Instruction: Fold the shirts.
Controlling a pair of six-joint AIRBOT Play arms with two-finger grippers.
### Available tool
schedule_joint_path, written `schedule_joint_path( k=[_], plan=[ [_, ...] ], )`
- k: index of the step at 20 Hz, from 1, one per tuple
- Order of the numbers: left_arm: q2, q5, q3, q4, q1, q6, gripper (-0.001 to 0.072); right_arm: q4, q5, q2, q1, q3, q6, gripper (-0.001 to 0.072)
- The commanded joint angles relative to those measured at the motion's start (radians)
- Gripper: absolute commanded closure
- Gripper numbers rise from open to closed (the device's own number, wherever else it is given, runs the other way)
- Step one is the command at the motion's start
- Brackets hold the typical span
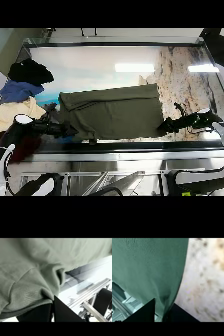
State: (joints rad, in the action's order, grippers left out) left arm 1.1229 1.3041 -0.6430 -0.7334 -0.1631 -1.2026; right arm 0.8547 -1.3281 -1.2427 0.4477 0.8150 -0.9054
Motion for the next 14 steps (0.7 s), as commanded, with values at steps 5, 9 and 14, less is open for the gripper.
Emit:
schedule_joint_path(
  k=[5,9,14],
  plan=[
    [-0.004,0.119,-0.058,-0.051,-0.123,-0.014,0.0686,0.007,-0.014,0.112,0.106,0.0,0.0,0.0691],
    [-0.087,0.16,-0.058,-0.069,-0.243,-0.033,0.0686,-0.014,-0.06,0.135,0.193,0.0,-0.016,0.0691],
    [-0.106,0.161,-0.067,-0.077,-0.196,-0.033,0.0687,-0.103,-0.097,0.174,0.145,0.0,0.001,0.069]
  ],
)
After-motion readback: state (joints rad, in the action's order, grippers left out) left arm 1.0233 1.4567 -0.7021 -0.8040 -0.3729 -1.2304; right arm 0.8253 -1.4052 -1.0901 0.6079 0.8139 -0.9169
